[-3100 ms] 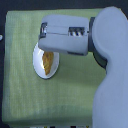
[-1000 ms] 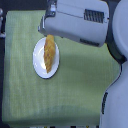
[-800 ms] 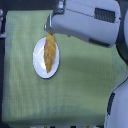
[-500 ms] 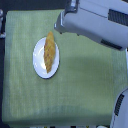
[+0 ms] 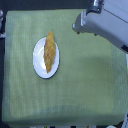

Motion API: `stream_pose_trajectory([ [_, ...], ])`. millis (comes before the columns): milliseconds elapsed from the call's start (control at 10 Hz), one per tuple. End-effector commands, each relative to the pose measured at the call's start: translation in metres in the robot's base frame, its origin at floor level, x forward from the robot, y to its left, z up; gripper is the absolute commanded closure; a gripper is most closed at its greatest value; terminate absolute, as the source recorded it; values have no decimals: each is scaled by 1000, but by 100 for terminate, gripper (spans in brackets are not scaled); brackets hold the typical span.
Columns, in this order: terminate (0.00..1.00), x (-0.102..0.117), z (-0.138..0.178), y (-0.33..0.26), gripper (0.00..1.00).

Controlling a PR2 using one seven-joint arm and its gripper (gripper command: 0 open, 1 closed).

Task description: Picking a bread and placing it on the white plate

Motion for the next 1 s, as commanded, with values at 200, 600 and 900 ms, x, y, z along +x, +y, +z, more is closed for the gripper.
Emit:
stream_pose_trajectory([
  [200, 0, -6, -6, -122, 0],
  [600, 0, 7, 2, -155, 0],
  [900, 0, 18, 7, -157, 0],
])
